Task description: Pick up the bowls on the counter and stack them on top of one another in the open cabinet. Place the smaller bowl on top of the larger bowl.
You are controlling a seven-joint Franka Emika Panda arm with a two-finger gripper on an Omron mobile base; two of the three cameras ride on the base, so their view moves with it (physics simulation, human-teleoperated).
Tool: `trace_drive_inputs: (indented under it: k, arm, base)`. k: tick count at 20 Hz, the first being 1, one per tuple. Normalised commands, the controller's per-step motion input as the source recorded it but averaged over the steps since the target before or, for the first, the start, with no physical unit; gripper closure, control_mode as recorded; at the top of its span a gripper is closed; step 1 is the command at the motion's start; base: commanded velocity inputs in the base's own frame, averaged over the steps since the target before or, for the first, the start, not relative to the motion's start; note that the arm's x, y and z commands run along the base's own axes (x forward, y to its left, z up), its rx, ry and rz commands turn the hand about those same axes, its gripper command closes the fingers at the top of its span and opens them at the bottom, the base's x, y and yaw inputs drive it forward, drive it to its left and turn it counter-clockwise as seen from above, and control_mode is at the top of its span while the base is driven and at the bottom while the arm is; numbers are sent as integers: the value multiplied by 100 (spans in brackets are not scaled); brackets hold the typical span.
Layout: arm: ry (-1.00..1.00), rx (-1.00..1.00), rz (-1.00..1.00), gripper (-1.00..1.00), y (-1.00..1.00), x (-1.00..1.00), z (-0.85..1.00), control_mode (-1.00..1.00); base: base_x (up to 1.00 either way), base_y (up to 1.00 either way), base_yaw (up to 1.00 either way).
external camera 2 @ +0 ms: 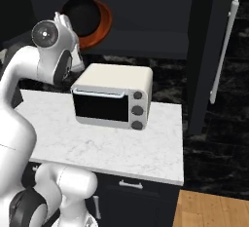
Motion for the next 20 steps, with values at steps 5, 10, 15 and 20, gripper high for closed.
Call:
trace_drive_inputs:
  k: [5,10,15,20]
  arm:
    - [1,0,0,100,-8,50,0,-100]
    - [4,0,0,100,0,54,-3,-100]
    - [5,-1,0,100,0,38,-31,-100]
    - [5,0,0,100,-1,41,-27,-100]
  base:
    - [0,0,0]
    - [0,0,0]
    - [0,0,0]
    - [0,0,0]
